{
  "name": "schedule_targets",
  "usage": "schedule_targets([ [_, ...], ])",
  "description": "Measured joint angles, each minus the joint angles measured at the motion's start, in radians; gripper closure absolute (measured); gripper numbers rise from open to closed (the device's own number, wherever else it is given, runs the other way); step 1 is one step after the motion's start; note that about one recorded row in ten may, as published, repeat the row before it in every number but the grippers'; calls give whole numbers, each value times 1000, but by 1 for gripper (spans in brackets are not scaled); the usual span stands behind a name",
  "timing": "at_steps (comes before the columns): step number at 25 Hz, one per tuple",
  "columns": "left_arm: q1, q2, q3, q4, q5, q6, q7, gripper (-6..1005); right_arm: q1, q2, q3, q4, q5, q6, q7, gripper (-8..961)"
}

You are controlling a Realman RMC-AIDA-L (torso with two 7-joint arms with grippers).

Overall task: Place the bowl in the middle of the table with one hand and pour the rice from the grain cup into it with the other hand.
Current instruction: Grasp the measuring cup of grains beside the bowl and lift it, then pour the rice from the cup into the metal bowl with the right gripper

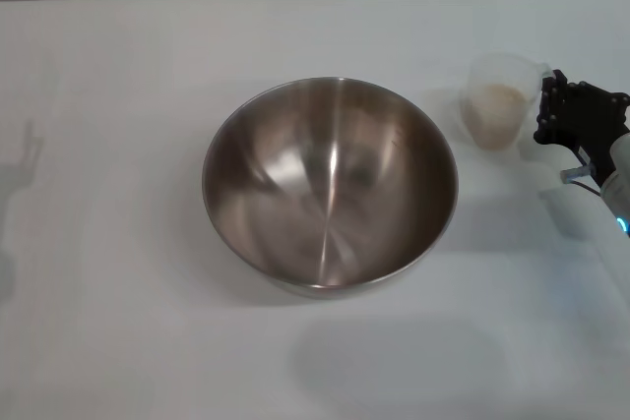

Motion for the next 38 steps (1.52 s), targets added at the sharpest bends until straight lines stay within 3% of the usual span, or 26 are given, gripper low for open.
schedule_targets([
  [8, 0, -3, 11, 5, 0, 0, -1, 167, -19, 4, 2, -6, 5, -57, -7, 932],
  [13, 4, -3, 17, 6, 0, 1, -1, 167, -56, 5, 17, 12, 6, -152, -54, 939],
  [18, 9, -3, 27, 7, 0, 4, -2, 167, -110, 3, 14, 39, -2, -337, -101, 942],
  [19, 12, -3, 35, 10, 0, 6, -2, 167, -135, 3, 5, 50, -22, -450, -113, 942],
  [20, 12, -3, 35, 10, 0, 6, -2, 167, -135, 3, 5, 50, -22, -450, -113, 942],
  [24, 31, -3, 46, 6, 0, 29, -2, 167, -162, 3, -25, 99, -139, -678, -254, 942],
  [27, 35, -4, 50, 5, 0, 39, -2, 167, -161, 3, -39, 125, -206, -717, -371, 942],
  [29, 38, -4, 53, 7, 0, 45, -2, 167, -155, 4, -52, 184, -271, -692, -592, 942],
  [30, 38, -4, 53, 7, 0, 45, -2, 167, -155, 4, -52, 184, -271, -692, -592, 942],
  [34, 38, -4, 52, 12, 0, 46, -13, 167, -146, 6, -65, 271, -288, -554, -934, 943],
  [38, 38, -4, 52, 13, 0, 46, -24, 167, -144, 6, -75, 306, -289, -502, -1137, 943],
])
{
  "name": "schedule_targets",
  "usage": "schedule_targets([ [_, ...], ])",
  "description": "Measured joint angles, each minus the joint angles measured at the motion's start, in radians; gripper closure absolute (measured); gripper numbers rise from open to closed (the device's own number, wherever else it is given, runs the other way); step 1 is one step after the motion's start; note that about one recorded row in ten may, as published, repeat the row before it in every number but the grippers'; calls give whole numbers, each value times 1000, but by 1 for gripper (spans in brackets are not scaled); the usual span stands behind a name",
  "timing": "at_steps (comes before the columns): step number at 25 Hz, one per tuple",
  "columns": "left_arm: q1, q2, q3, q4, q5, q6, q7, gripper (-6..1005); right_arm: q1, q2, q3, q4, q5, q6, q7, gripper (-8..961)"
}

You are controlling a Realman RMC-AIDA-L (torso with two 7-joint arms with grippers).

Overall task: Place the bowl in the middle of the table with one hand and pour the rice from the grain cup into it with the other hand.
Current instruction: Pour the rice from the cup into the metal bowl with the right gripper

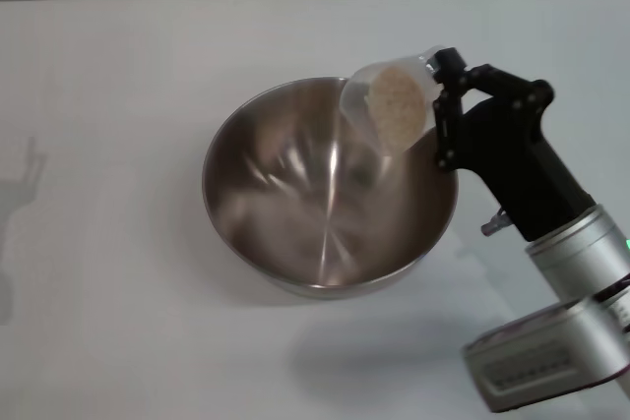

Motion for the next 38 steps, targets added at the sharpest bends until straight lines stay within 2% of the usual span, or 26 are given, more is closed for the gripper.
schedule_targets([
  [1, -2, 0, 0, 2, 0, -1, 0, 167, 0, 0, -7, 19, -1, 21, -101, 943],
  [2, -2, 0, 0, 2, 0, -1, 0, 167, 0, 0, -7, 19, -1, 21, -101, 943],
  [6, -6, 1, 0, 6, 0, -4, -1, 167, 2, 0, -40, 54, -9, 33, -342, 943],
  [12, -8, 0, 2, 6, 0, -5, -1, 167, 7, 0, -41, 56, -60, 64, -514, 942],
  [16, -8, 0, 12, 5, 0, -6, -2, 167, 9, 1, -32, 59, -66, 110, -756, 942],
  [21, -5, 0, 15, 4, 0, -6, -6, 167, 12, 3, -32, 76, -65, 130, -949, 943],
  [38, -7, 0, 15, 6, 0, -11, -13, 167, 26, 3, -58, 108, -85, 197, -1250, 943],
])
